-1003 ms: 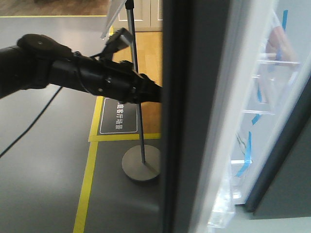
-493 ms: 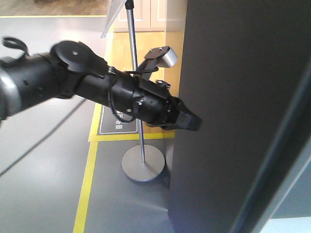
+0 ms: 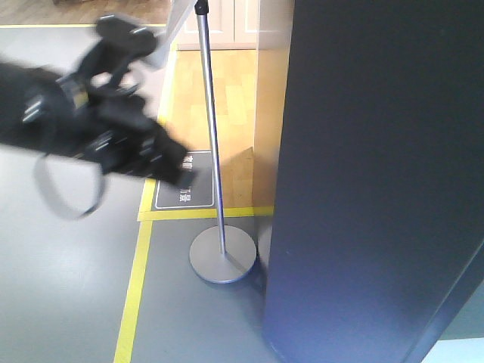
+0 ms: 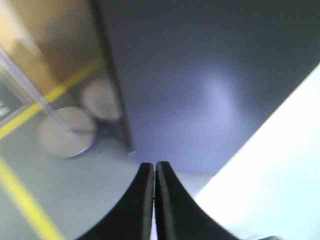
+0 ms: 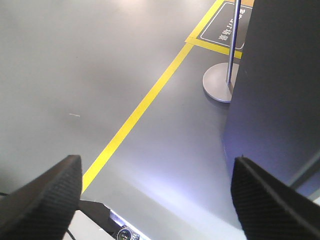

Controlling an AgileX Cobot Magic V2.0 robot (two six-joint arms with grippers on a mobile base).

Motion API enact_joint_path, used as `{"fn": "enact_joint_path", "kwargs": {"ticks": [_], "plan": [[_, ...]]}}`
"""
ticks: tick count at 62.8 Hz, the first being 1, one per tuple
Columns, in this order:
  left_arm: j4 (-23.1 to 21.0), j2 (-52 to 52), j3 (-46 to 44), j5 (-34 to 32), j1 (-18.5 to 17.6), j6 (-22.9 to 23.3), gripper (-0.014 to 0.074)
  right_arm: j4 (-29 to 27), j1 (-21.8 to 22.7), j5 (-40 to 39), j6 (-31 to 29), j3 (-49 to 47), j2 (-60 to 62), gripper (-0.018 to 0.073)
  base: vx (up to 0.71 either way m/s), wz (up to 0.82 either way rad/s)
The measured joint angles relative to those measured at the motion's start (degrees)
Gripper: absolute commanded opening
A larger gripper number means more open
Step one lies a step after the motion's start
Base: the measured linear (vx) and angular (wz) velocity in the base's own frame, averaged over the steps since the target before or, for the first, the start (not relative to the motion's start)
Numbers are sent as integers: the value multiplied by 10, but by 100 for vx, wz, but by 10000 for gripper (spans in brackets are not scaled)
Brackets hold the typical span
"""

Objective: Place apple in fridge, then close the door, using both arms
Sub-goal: 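Push the fridge door closed with the left gripper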

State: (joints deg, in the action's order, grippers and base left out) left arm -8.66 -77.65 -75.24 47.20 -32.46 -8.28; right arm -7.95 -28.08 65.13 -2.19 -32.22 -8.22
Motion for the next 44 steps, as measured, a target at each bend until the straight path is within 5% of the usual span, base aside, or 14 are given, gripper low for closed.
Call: {"fn": "enact_joint_path", "kwargs": {"ticks": [13,44], "plan": [[148,96,100,-1,0,112,-6,0,0,0,0,0,0,594,0,0],[161,233,248,-3,0,132,-6,3,0,0,0,0,0,575,0,0]]}}
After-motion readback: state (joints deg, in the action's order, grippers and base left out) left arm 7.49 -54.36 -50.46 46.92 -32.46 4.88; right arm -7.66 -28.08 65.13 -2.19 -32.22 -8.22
